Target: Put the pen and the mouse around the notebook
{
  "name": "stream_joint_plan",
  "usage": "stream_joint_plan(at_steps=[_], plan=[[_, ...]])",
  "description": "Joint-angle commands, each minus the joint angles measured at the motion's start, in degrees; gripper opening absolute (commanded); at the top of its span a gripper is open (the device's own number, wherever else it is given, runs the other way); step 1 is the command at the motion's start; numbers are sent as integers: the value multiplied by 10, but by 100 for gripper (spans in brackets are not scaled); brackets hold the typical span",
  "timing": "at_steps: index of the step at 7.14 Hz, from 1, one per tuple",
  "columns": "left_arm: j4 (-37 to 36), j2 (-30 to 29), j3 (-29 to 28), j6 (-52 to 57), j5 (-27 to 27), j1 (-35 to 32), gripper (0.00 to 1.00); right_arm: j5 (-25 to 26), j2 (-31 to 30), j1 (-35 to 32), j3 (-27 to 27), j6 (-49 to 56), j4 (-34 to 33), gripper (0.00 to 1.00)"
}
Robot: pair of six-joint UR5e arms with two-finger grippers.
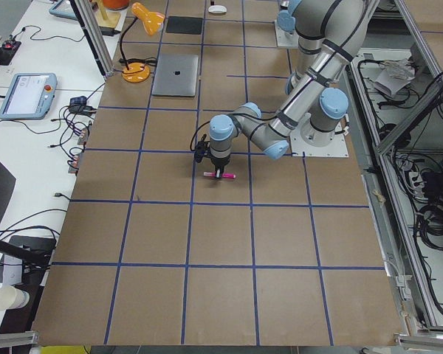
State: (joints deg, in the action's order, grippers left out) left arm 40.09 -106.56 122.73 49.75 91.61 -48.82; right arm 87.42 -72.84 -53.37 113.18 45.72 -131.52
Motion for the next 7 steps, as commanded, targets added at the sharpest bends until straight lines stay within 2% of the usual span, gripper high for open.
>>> stream_joint_plan(at_steps=[1, 2, 3, 4, 6, 7], plan=[[2, 0, 1, -5, -1, 0, 0, 14, 21, 5, 6, -1, -8, 100], [6, 6, -1, -16, 0, -3, 0, 59, 37, 4, 6, -4, -8, 100], [17, 28, -4, -98, 1, -28, 0, 80, 46, 4, 6, -8, -7, 100], [33, 49, -7, -219, 1, -95, 0, 79, 47, 4, 7, -24, -3, 100], [68, 70, -28, -583, 3, -239, 0, 65, 46, 1, 7, -48, -3, 100], [71, 61, -42, -739, 1, -315, 0, 57, 46, 1, 6, -48, -4, 68]])
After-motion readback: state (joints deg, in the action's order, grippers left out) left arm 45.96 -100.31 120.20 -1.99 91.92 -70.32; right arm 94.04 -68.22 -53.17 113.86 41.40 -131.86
